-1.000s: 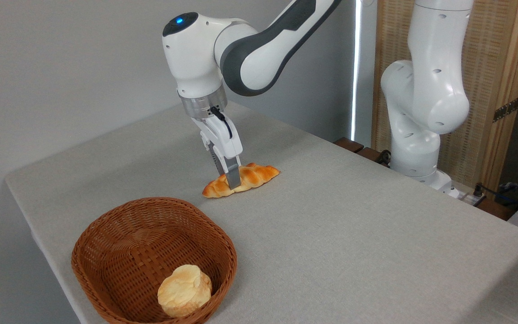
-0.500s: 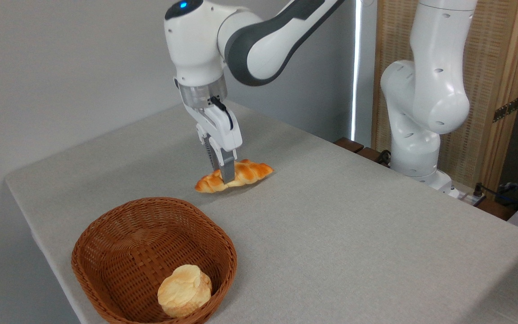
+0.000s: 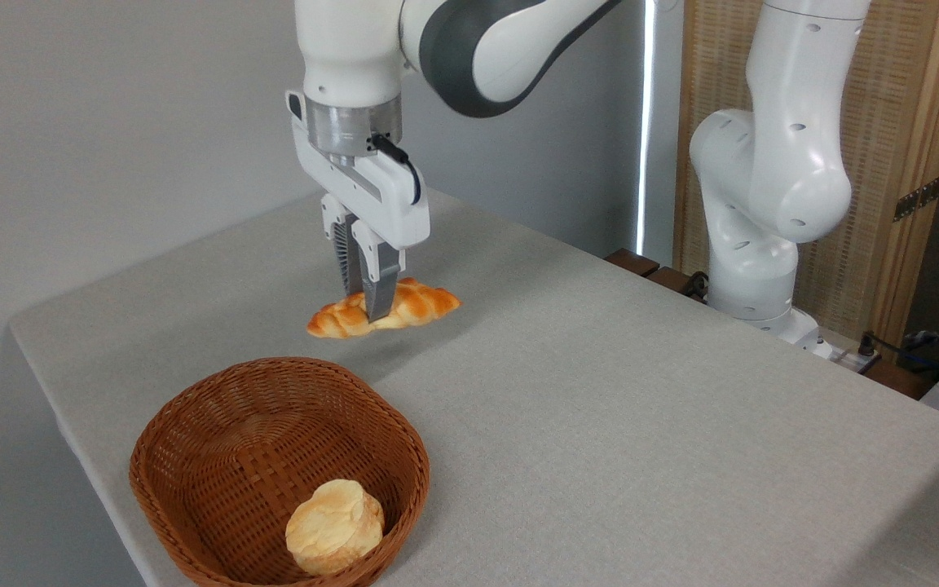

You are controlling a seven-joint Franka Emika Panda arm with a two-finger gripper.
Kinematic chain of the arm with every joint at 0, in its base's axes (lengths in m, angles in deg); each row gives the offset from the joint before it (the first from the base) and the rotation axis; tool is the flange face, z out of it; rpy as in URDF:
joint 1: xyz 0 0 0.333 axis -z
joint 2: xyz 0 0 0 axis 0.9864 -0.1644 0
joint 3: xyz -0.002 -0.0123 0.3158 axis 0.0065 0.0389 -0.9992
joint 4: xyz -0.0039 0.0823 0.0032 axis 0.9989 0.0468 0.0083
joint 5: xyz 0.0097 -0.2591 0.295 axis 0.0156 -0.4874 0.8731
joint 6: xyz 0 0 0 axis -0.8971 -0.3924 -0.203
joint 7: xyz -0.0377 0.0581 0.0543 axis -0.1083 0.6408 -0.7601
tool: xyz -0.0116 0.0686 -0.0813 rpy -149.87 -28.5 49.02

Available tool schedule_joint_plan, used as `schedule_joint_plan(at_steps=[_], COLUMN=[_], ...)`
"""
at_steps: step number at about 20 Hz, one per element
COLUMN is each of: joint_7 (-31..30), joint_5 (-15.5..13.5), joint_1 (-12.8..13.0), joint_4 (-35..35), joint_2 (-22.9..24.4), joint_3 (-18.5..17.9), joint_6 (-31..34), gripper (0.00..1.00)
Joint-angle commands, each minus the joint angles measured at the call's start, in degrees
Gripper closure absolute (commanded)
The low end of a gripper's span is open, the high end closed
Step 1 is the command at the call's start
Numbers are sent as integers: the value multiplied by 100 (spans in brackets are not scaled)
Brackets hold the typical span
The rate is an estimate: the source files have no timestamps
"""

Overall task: Put bread into the basket
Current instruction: 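Lift the croissant roll and carry it over the wicker basket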

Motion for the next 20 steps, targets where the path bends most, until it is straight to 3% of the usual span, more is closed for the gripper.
schedule_joint_plan(at_steps=[1,10,20], joint_7=[38,-23,-23], joint_5=[64,-24,-209], joint_1=[47,38,38], joint_4=[281,281,580], joint_2=[-72,-441,-1012], joint_3=[-392,-744,-929], joint_6=[-319,-1743,-2227], gripper=[67,67,65])
